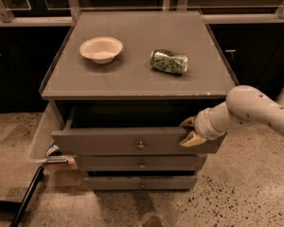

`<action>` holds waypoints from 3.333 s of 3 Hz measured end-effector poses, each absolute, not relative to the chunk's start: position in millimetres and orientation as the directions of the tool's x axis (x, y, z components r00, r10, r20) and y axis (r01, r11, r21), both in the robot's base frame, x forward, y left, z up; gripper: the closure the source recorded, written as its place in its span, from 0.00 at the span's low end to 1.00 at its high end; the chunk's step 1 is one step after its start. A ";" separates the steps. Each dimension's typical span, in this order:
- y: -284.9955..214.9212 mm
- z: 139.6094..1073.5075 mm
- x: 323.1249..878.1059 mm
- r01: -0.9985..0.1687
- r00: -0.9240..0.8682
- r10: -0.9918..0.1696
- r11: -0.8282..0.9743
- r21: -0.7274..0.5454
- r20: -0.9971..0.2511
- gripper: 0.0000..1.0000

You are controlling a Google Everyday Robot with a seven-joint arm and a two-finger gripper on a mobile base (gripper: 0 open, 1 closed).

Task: Open top drawer

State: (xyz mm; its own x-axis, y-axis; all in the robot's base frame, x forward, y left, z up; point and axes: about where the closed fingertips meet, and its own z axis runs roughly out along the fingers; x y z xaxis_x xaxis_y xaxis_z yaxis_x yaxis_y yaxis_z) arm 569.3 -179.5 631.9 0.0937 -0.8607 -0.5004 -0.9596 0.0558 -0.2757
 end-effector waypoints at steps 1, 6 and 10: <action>-178.9 632.2 569.0 -0.960 0.094 -0.861 0.056 -0.276 -0.500 1.00; -186.4 632.8 519.2 -0.969 0.095 -0.829 0.049 -0.241 -0.551 0.61; -183.1 634.8 517.6 -0.972 0.092 -0.830 0.046 -0.232 -0.550 0.58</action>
Offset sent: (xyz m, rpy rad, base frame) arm -0.1511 -0.0329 -0.0560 0.1308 0.2179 0.0354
